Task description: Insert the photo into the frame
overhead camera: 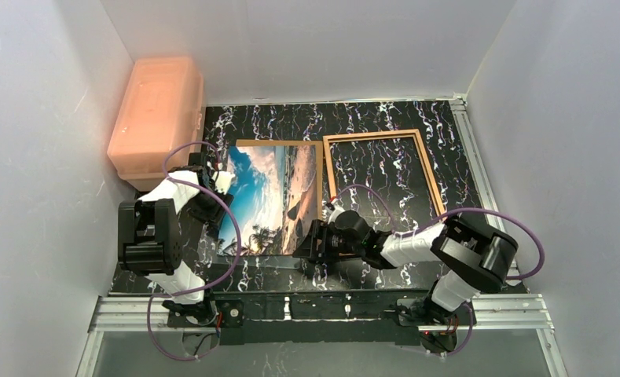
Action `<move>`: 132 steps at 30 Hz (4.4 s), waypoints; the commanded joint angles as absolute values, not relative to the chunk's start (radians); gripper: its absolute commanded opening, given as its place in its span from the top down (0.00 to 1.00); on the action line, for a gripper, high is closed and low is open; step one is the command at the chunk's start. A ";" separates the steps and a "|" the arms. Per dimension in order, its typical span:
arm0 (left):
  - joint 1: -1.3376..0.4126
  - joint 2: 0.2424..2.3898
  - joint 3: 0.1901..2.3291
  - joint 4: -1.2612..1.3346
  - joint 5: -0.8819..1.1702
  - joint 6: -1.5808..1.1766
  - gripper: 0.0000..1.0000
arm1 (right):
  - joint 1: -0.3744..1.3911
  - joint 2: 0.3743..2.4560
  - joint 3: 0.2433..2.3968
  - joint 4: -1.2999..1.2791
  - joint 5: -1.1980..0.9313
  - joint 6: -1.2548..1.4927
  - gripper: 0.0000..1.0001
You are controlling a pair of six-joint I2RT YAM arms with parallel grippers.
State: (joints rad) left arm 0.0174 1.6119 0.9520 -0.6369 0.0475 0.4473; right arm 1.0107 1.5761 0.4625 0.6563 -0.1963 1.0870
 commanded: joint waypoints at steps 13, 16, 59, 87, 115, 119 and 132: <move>0.046 1.407 1.135 -0.835 -0.078 0.650 0.47 | 1.050 1.542 0.511 0.427 -0.072 1.012 0.22; 0.058 1.377 0.978 -0.669 -0.182 0.733 0.48 | 1.050 1.528 0.504 0.431 -0.065 1.015 0.22; 0.049 1.462 0.659 -0.383 0.123 0.650 0.57 | 1.103 1.463 0.616 0.090 -0.015 1.073 0.13; -0.024 1.424 0.633 -0.429 0.136 0.655 0.59 | 1.092 1.498 0.571 0.593 -0.039 1.142 0.12; -0.025 1.416 0.652 -0.462 0.094 0.707 0.61 | 1.062 1.588 0.236 1.381 0.112 1.393 0.22; -0.026 1.416 0.654 -0.463 0.087 0.716 0.61 | 1.048 1.586 0.231 1.397 0.122 1.390 0.22; -0.037 1.420 0.641 -0.464 0.065 0.739 0.62 | 0.984 1.696 0.268 1.497 0.084 1.387 0.21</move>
State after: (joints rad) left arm -0.0196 1.3968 0.6945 -0.3248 0.0223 0.7383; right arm 0.9943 1.6539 0.2401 1.3132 0.1013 1.3643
